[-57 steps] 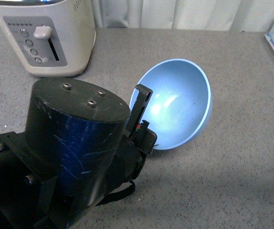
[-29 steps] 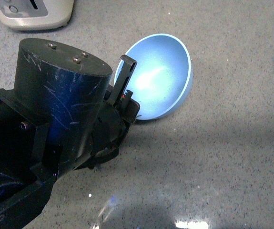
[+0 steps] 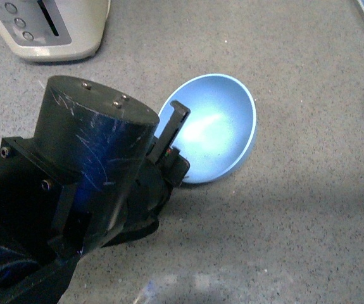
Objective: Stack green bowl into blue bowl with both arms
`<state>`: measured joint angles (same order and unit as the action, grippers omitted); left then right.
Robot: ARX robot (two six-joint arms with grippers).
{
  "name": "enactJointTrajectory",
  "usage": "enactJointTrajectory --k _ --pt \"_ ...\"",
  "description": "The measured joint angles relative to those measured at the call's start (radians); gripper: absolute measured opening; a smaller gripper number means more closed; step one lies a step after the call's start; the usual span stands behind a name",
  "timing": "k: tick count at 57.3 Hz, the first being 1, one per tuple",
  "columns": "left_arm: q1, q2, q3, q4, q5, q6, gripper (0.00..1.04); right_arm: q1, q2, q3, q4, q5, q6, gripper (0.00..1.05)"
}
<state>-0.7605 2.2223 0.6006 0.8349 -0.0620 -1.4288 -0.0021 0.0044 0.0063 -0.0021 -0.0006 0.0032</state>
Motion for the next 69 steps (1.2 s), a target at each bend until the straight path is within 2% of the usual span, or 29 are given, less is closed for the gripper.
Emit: enactJointTrajectory --k 23,34,39,45,49,54,65,69 --pt "0.009 -0.128 -0.017 -0.105 -0.031 0.178 0.71 0.0 0.0 0.0 0.0 0.0 0.0 0.96" --pt "0.088 -0.223 -0.057 -0.185 -0.051 0.292 1.0 0.0 0.0 0.0 0.0 0.0 0.0 0.96" --pt "0.161 -0.298 -0.076 -0.257 -0.071 0.356 0.98 0.0 0.0 0.0 0.0 0.0 0.0 0.96" --pt "0.29 -0.432 -0.116 -0.317 -0.068 0.474 0.98 0.0 0.0 0.0 0.0 0.0 0.0 0.96" --pt "0.407 -0.53 -0.151 -0.349 -0.033 0.548 0.98 0.0 0.0 0.0 0.0 0.0 0.0 0.96" --pt "0.489 -0.597 -0.181 -0.372 -0.005 0.594 0.98 0.0 0.0 0.0 0.0 0.0 0.0 0.96" --pt "0.564 -0.716 -0.227 -0.42 0.039 0.644 0.98 0.0 0.0 0.0 0.0 0.0 0.0 0.96" --pt "0.577 -0.689 -0.288 -0.227 -0.019 0.746 0.88 0.0 0.0 0.0 0.0 0.0 0.0 0.96"
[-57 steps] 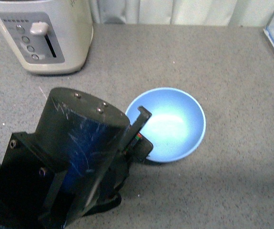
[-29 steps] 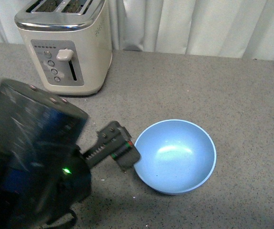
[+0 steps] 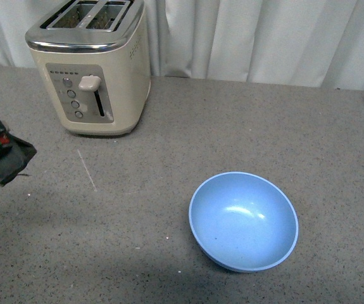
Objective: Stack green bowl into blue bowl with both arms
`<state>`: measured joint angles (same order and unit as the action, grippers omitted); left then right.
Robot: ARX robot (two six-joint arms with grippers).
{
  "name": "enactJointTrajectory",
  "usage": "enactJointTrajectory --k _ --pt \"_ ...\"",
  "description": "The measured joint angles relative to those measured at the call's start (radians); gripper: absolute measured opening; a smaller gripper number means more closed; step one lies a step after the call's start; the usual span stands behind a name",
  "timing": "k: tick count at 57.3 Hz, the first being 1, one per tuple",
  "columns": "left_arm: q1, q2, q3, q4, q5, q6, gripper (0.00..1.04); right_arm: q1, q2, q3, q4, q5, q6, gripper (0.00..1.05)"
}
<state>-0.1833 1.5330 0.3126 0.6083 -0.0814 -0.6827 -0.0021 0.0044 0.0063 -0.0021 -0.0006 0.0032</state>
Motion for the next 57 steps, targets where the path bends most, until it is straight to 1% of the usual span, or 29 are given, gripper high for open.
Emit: enactJointTrajectory --k 1,2,3,4,5,6,8,10,13,15,18,19,22,23,25,26,27,29,32,55,57 --pt "0.007 0.01 -0.021 0.059 -0.02 0.053 0.83 0.0 0.0 0.0 0.0 0.0 0.0 0.96" --pt "0.013 0.013 -0.034 0.092 -0.022 0.084 0.82 0.0 0.0 0.0 0.0 0.0 0.0 0.96" --pt "0.028 0.014 -0.069 0.154 -0.018 0.122 0.78 0.0 0.0 0.0 0.0 0.0 0.0 0.96" --pt "0.044 0.009 -0.108 0.263 -0.005 0.177 0.75 0.0 0.0 0.0 0.0 0.0 0.0 0.96" --pt "0.053 0.0 -0.126 0.305 0.0 0.205 0.73 0.0 0.0 0.0 0.0 0.0 0.0 0.96" --pt "0.071 -0.029 -0.16 0.375 0.011 0.278 0.69 0.0 0.0 0.0 0.0 0.0 0.0 0.96" --pt "0.109 -0.102 -0.188 0.411 0.041 0.348 0.64 0.0 0.0 0.0 0.0 0.001 0.0 0.96" --pt "0.14 -0.195 -0.201 0.407 0.066 0.423 0.59 0.0 0.001 0.0 0.0 0.0 0.0 0.96" --pt "0.175 -0.422 -0.229 0.336 0.068 0.549 0.46 0.0 0.002 0.0 0.0 0.001 0.0 0.96" --pt "0.179 -0.515 -0.248 0.283 0.068 0.575 0.41 0.0 0.001 0.0 0.0 0.0 0.0 0.96" --pt "0.18 -0.684 -0.287 0.152 0.076 0.616 0.3 0.0 0.0 0.0 0.0 0.0 0.0 0.96" --pt "0.18 -0.711 -0.293 0.127 0.077 0.621 0.28 0.0 0.0 0.0 0.0 0.0 0.0 0.96" --pt "0.181 -0.938 -0.294 -0.093 0.08 0.647 0.14 0.0 0.0 0.0 0.0 -0.001 0.0 0.96" --pt "0.181 -0.971 -0.294 -0.122 0.082 0.65 0.12 0.0 0.0 0.0 0.0 -0.001 0.0 0.96" --pt "0.181 -1.111 -0.294 -0.251 0.081 0.657 0.05 0.0 0.0 0.0 0.0 0.0 0.0 0.96" --pt "0.181 -1.184 -0.294 -0.325 0.083 0.658 0.04 0.0 0.0 0.0 0.0 0.0 0.0 0.96" --pt "0.181 -1.22 -0.294 -0.362 0.082 0.661 0.04 0.0 0.0 0.0 0.0 0.0 0.0 0.96" --pt "0.181 -1.381 -0.294 -0.506 0.082 0.663 0.04 0.0 0.0 0.0 0.0 0.003 0.0 0.96" --pt "0.181 -1.492 -0.294 -0.59 0.082 0.665 0.04 0.0 0.003 0.0 0.0 0.003 0.0 0.96" --pt "0.181 -1.529 -0.294 -0.608 0.081 0.674 0.04 0.0 0.0 0.0 0.0 0.0 0.0 0.96" --pt "0.181 -1.529 -0.294 -0.608 0.081 0.674 0.11 0.0 0.0 0.0 0.0 0.0 0.0 0.96"
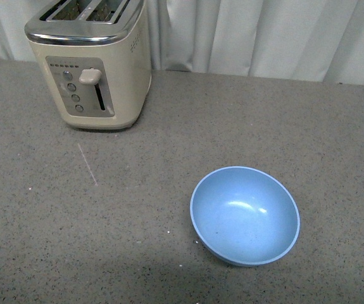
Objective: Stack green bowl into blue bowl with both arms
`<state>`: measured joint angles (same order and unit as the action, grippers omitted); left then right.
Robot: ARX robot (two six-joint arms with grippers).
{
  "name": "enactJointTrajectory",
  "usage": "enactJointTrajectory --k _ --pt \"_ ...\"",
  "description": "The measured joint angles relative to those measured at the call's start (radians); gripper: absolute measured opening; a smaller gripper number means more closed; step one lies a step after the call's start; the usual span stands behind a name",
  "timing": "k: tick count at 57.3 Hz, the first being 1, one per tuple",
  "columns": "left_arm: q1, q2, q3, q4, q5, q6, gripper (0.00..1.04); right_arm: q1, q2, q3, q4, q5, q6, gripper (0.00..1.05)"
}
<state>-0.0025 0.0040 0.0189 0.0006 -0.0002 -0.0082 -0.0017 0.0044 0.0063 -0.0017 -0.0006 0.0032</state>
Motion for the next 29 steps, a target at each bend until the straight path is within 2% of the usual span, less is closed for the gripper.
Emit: enactJointTrajectory --k 10,12,14,17,21,23,27,29 --pt "0.0 0.0 0.0 0.0 0.0 0.0 0.39 0.0 0.002 0.001 -0.002 0.0 0.005 0.96" --pt "0.0 0.0 0.0 0.0 0.0 0.0 0.47 0.001 0.032 0.019 -0.064 0.0 0.039 0.96" --pt "0.0 0.0 0.0 0.0 0.0 0.0 0.52 0.005 0.111 0.071 -0.198 0.009 0.123 0.96" --pt "0.0 0.0 0.0 0.0 0.0 0.0 0.61 0.011 0.204 0.135 -0.313 0.024 0.249 0.96" --pt "0.0 -0.002 0.0 0.0 0.0 0.0 0.73 -0.002 0.312 0.181 -0.335 0.024 0.33 0.96" --pt "0.0 -0.002 0.0 0.0 0.0 0.0 0.8 -0.03 0.367 0.206 -0.324 -0.002 0.345 0.96" --pt "0.0 -0.002 0.0 0.0 0.002 0.001 0.98 -0.164 0.528 0.281 -0.279 -0.112 0.339 0.96" --pt "0.0 -0.002 0.0 0.0 0.0 0.003 0.99 -0.243 0.609 0.324 -0.253 -0.159 0.32 0.96"
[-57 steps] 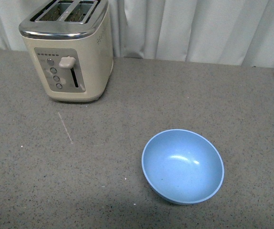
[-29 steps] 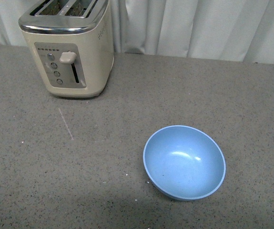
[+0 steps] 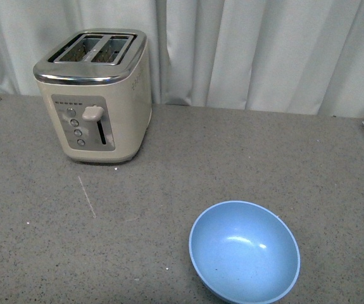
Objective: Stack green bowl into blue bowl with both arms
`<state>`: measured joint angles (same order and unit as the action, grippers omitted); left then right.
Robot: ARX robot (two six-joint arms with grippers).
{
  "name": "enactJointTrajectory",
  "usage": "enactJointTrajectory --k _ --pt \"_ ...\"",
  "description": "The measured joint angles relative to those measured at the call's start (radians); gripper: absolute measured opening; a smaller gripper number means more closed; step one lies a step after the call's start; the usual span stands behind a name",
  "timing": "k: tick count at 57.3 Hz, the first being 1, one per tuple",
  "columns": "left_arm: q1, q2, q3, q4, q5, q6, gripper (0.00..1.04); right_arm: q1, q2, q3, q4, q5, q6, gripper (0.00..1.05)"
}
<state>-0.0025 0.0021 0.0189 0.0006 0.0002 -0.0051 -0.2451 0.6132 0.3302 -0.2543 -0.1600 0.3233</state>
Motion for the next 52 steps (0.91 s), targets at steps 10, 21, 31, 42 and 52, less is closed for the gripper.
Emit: enactJointTrajectory --k 10,21,31,42,52 --pt "0.0 0.0 0.0 0.0 0.0 0.0 0.98 -0.195 0.294 0.137 0.047 -0.125 -0.024 0.96" --pt "0.0 0.0 0.0 0.0 0.0 0.0 0.98 -0.23 0.545 0.174 0.13 -0.06 -0.028 0.96" --pt "0.0 0.0 0.0 0.0 0.0 0.001 0.98 -0.182 0.686 0.17 0.24 0.026 -0.022 0.96" --pt "0.0 0.0 0.0 0.0 0.0 0.0 0.98 -0.128 0.853 0.17 0.336 0.089 -0.02 0.96" --pt "0.0 0.0 0.0 0.0 0.0 0.001 0.98 -0.109 0.953 0.18 0.368 0.132 -0.01 0.96"
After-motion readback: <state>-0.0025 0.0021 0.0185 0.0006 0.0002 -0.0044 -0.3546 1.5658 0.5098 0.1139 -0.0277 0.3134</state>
